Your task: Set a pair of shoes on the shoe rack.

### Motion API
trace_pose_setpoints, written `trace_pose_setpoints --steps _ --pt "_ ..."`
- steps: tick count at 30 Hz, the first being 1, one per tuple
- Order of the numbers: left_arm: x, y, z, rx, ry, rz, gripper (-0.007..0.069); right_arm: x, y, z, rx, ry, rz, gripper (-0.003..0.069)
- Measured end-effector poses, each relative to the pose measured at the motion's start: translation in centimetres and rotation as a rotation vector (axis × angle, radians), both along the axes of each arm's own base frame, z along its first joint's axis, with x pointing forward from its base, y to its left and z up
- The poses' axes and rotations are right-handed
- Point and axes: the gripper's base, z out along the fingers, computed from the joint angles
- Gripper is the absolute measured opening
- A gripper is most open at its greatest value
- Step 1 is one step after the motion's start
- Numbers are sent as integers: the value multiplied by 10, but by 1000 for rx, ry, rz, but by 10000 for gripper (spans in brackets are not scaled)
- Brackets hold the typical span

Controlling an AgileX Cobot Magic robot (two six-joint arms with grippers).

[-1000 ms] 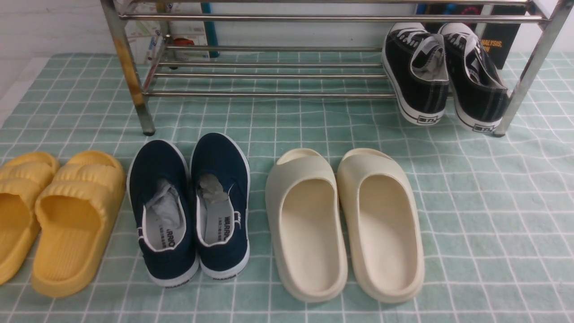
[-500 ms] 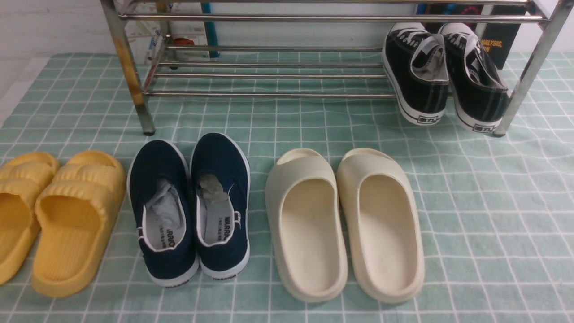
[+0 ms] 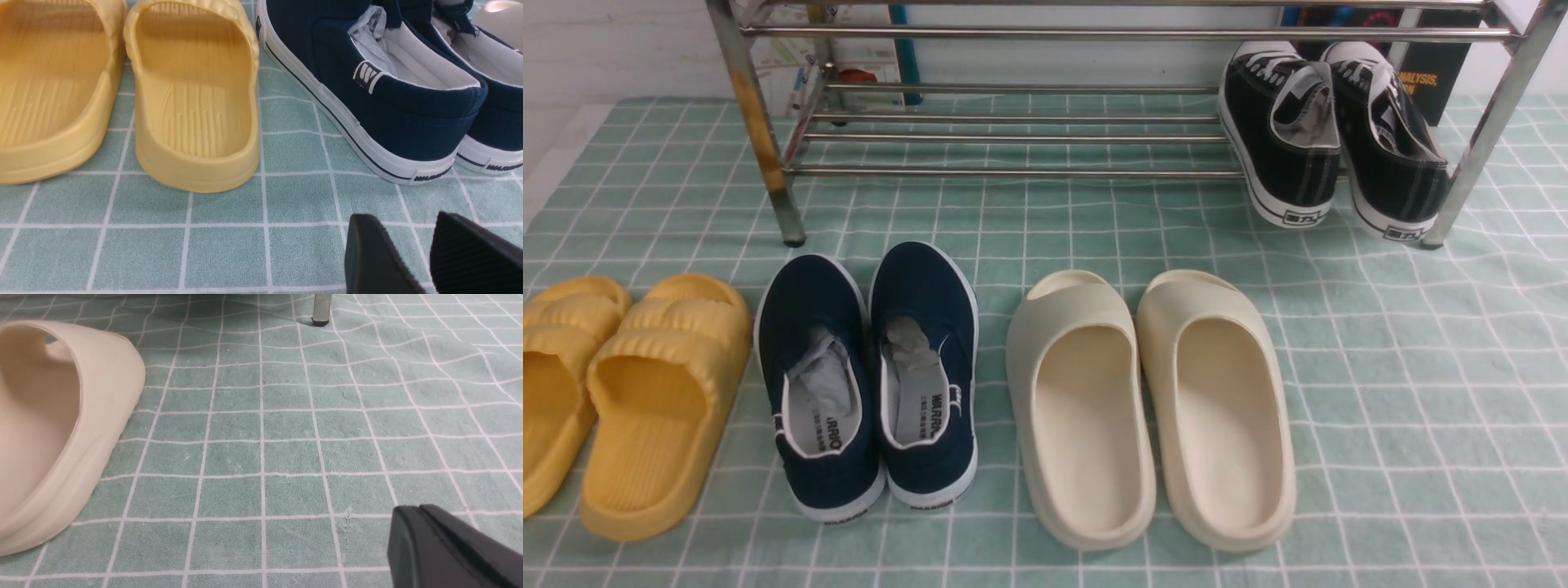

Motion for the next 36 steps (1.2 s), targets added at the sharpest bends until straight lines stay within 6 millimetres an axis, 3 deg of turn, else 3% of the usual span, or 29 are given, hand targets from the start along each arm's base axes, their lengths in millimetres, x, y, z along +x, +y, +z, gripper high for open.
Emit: trace_pose_setpoints --steps 36 --pt "0 0 0 0 0 0 237 0 0 0 -3 0 0 27"
